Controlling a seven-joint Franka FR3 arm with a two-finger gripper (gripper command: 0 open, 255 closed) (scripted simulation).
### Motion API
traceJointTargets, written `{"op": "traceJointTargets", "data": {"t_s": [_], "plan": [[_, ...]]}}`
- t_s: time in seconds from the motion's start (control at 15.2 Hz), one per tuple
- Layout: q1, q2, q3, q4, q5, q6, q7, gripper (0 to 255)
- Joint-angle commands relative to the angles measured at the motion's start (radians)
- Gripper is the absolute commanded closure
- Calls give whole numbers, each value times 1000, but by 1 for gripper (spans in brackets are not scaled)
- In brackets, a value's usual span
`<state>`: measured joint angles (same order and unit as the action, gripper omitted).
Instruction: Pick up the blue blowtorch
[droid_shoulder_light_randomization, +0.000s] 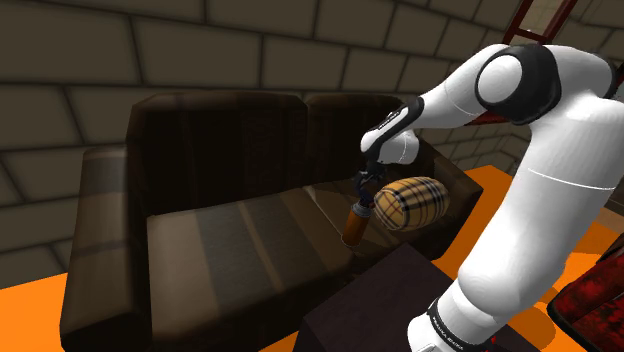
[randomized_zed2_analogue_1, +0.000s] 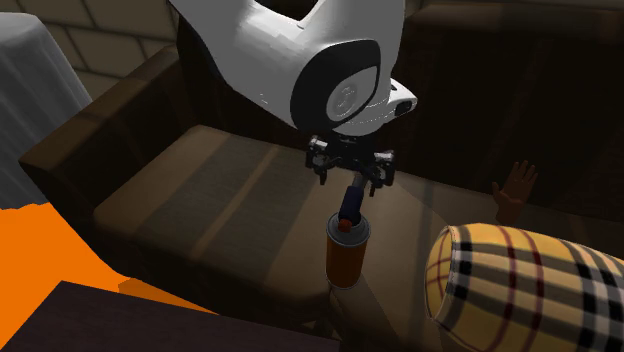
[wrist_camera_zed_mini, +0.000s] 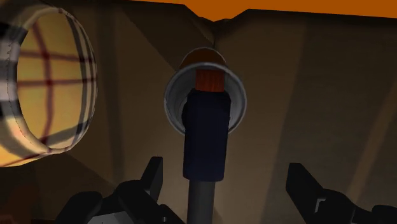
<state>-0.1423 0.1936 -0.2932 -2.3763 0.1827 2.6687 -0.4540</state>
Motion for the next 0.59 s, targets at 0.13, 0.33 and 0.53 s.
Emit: {"op": "traceJointTargets", "data": {"t_s": [0.13, 0.33, 0.53], "plan": [[-30, 80, 19, 33, 54, 50, -56, 0], [-44, 118, 37, 36, 84, 84, -79, 0], [-57, 152, 55, 41, 108, 112, -98, 0]]}}
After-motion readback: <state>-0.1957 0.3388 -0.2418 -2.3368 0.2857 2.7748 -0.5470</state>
